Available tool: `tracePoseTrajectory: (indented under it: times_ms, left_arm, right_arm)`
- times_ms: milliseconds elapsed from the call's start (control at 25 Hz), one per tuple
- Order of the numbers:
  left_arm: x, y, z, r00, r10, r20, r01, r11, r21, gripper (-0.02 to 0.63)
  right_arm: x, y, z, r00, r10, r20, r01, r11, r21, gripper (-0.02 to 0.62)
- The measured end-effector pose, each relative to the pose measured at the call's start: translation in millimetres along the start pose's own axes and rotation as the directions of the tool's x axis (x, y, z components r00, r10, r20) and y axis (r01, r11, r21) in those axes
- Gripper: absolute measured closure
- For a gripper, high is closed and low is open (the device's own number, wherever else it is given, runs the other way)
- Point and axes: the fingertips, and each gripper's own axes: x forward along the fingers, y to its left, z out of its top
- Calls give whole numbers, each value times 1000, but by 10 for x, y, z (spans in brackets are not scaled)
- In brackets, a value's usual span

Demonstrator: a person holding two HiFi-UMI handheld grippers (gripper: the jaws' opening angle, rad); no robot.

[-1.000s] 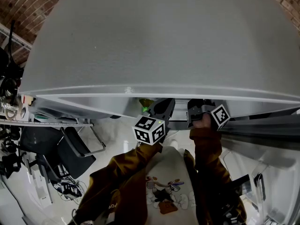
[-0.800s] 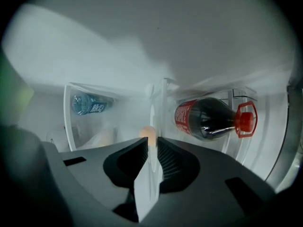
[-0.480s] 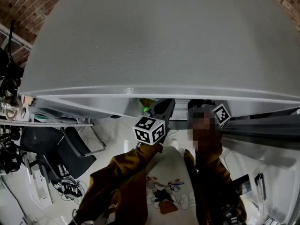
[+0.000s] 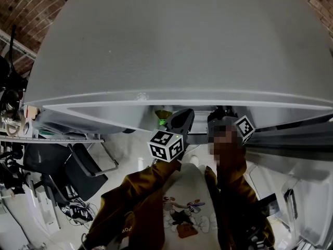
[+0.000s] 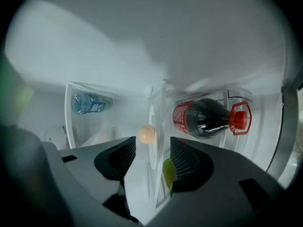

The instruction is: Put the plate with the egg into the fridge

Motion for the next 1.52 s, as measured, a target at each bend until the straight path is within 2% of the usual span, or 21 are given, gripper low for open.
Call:
tracePoseTrajectory:
  times_ms: [160,720,800,960,1080,1520]
  left_arm:
    - [-24,-3,12,1000,-1,6,1,1000,1,598]
    - [-115,-33,12,1000,4,18,-4,1000,-2,598]
    - [-125,-29,5,1000,5,18,-5,1000,-2,598]
    - [-152,4,13,1000,13,18,-13,1000,-5,598]
    - [-158,23,17,1000,14,17,-14,1000,-7,598]
    - [-143,33,23,1000,10,14,-10,1000,-6,598]
  right_arm:
    - [-13,18,-9,1000,19,-8,-19,1000,-6,382]
    - [-82,33,-98,999,-4,-41,3,999,-43,387]
    - [-82,4,-99,999,-10,-42,9,999,-38,423]
    - [-73,-14,-90,999,-16,-40,14,998,-57,538]
    - [-67,10,-114,999,-17,-42,15,999,-50,589]
    - [-14,-3,-148,998,-17,-60,14,999,-51,589]
